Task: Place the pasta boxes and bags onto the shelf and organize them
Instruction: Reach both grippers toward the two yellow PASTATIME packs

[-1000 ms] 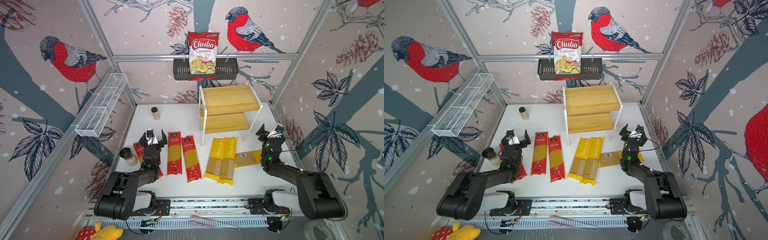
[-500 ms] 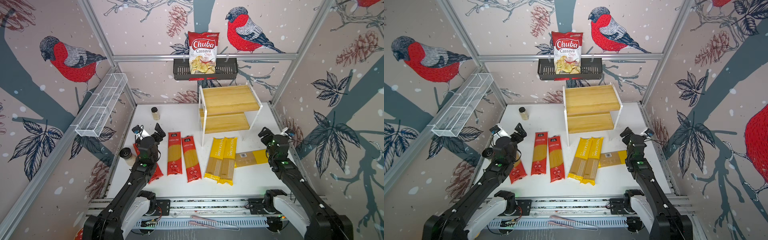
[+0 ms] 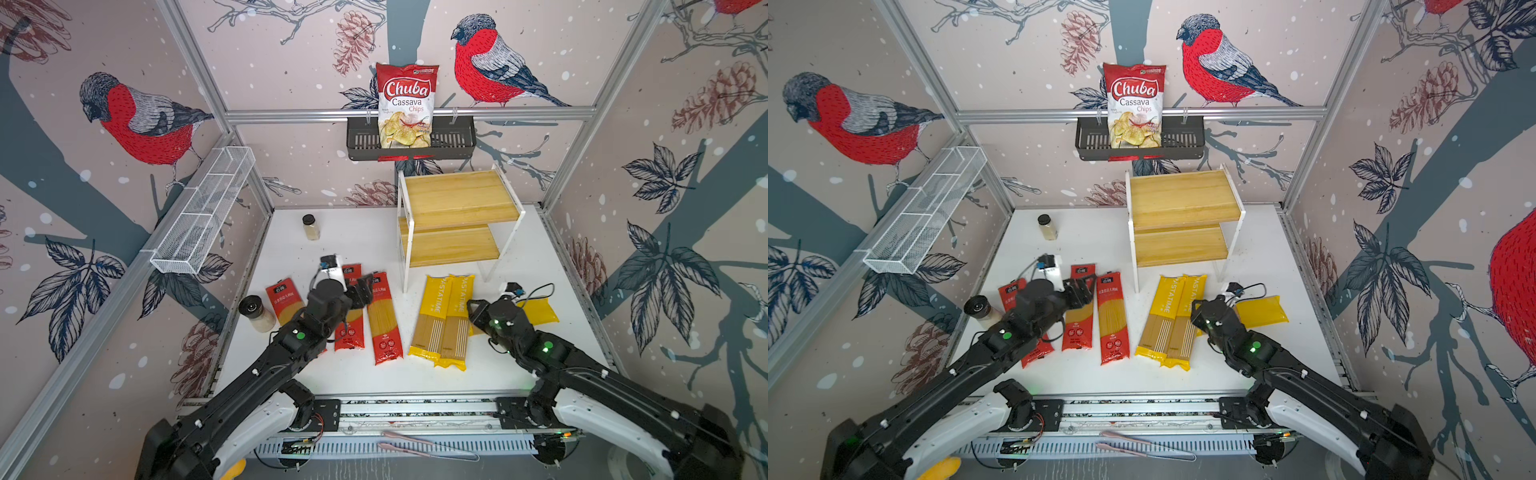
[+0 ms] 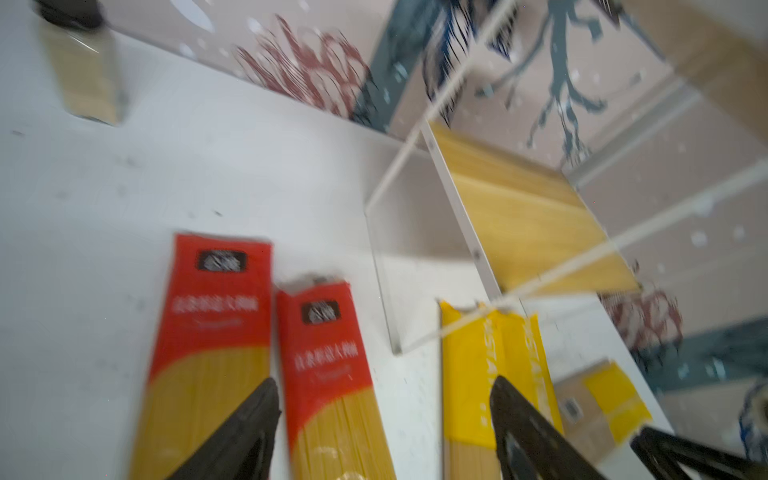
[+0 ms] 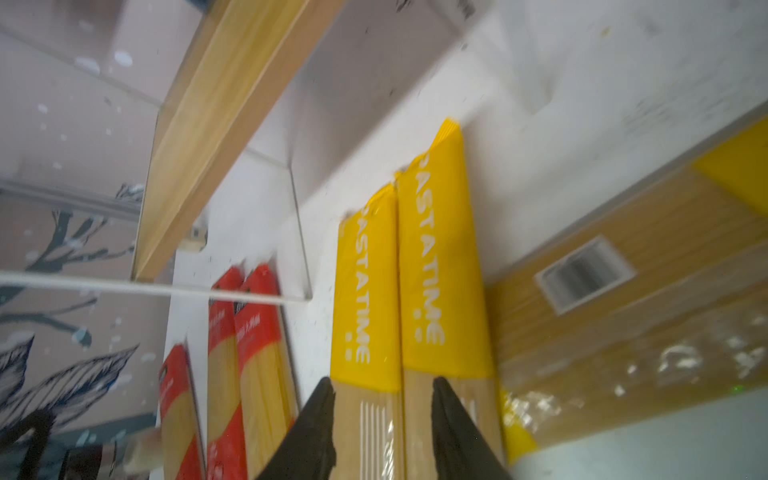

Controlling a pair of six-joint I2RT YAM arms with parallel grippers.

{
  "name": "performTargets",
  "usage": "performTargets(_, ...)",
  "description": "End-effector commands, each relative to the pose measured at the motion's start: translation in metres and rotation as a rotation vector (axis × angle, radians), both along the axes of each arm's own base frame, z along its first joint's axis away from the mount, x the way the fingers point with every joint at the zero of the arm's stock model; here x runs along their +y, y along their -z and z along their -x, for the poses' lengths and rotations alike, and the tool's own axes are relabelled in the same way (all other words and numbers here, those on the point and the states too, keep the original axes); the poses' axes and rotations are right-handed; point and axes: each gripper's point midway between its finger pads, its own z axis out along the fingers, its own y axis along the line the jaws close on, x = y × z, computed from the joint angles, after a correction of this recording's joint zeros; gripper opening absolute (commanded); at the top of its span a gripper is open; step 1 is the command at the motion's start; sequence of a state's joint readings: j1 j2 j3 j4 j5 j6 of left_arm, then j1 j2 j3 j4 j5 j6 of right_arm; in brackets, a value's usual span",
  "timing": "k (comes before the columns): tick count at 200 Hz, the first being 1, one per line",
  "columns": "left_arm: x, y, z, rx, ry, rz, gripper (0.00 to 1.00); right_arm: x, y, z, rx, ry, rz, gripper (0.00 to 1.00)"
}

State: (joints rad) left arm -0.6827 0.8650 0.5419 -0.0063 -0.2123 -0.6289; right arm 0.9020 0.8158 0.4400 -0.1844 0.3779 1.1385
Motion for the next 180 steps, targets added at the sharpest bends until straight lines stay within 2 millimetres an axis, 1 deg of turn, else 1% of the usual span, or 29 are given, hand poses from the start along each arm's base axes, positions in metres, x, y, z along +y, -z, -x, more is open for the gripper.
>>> performTargets(1, -0.024, 0.013, 0.012, 0.008, 0.015, 0.010, 0.79, 0.016, -0.005, 0.003, -0.007, 0.022, -0.017, 0.36)
performTargets(16, -0.051, 0.023, 0.022, 0.027, 0.094, 0.031, 0.78, 0.042, 0.008, 0.013, 0.049, -0.078, -0.015, 0.34)
performTargets(31, -0.074, 0.036, 0.028, 0.059, 0.165, 0.060, 0.73, 0.063, 0.021, 0.023, 0.095, -0.158, -0.043, 0.32)
performTargets(40, -0.086, 0.041, 0.031, 0.075, 0.207, 0.078, 0.70, 0.071, 0.028, 0.028, 0.113, -0.195, -0.063, 0.31)
performTargets(54, -0.101, 0.052, 0.035, 0.100, 0.251, 0.088, 0.67, 0.077, 0.034, 0.029, 0.126, -0.219, -0.075, 0.32)
performTargets(75, -0.116, 0.064, 0.040, 0.134, 0.306, 0.092, 0.66, 0.076, 0.037, 0.023, 0.134, -0.244, -0.089, 0.33)
performTargets(92, -0.124, 0.072, 0.042, 0.157, 0.338, 0.096, 0.66, 0.069, 0.041, 0.018, 0.149, -0.257, -0.107, 0.35)
performTargets(110, -0.128, 0.080, 0.042, 0.179, 0.346, 0.091, 0.66, 0.058, 0.047, 0.011, 0.167, -0.253, -0.117, 0.37)
performTargets(129, -0.131, 0.090, 0.041, 0.213, 0.344, 0.074, 0.65, 0.051, 0.045, 0.005, 0.155, -0.241, -0.103, 0.38)
performTargets(141, -0.134, 0.095, 0.042, 0.231, 0.350, 0.075, 0.65, 0.049, 0.046, 0.003, 0.155, -0.238, -0.088, 0.40)
performTargets(180, -0.144, 0.111, 0.044, 0.300, 0.368, 0.078, 0.63, 0.050, 0.062, 0.004, 0.200, -0.227, -0.085, 0.42)
